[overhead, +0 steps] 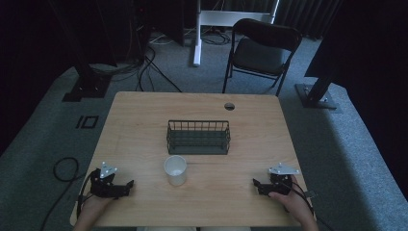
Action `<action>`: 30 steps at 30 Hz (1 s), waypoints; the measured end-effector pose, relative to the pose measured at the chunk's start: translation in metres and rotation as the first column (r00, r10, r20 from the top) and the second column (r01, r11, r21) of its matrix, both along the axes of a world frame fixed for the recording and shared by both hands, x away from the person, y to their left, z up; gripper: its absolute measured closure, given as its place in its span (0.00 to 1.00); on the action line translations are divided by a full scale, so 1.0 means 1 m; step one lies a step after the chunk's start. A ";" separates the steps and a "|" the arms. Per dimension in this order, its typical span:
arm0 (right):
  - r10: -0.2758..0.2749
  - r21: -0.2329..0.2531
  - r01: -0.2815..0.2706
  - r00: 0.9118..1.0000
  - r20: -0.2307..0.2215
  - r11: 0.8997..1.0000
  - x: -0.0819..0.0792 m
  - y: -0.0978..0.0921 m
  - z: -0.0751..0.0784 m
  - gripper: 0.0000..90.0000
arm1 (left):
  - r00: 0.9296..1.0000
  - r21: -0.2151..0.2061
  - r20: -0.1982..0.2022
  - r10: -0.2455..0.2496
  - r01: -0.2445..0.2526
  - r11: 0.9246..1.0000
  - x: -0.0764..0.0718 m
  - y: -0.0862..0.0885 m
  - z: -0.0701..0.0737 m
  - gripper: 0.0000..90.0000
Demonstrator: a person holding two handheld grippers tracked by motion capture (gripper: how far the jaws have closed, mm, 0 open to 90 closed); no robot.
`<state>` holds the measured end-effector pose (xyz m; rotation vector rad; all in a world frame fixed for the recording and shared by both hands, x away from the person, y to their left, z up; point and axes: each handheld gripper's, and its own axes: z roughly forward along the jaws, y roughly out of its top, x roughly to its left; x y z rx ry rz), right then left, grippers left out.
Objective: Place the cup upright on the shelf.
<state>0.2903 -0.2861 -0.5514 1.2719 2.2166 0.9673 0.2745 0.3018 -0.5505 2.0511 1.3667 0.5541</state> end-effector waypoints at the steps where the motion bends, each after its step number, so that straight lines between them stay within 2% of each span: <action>1: 0.002 0.005 -0.002 1.000 -0.002 1.000 0.001 0.001 0.001 0.13 | 1.000 0.000 0.000 0.000 0.000 1.000 0.000 0.000 0.000 0.00; 13: 0.050 0.021 -0.051 0.998 0.034 0.998 0.004 0.012 0.010 0.13 | 1.000 -0.001 0.000 -0.003 0.003 1.000 0.000 0.000 0.000 0.00; 24: 0.089 0.038 -0.091 0.995 0.041 0.995 0.006 0.027 0.011 0.13 | 1.000 -0.001 0.001 -0.007 0.007 1.000 0.000 0.000 0.000 0.00; 30: 0.128 0.035 -0.130 0.991 0.047 0.991 0.008 0.037 0.013 0.15 | 1.000 0.000 0.001 -0.007 0.007 1.000 0.000 0.000 0.000 0.00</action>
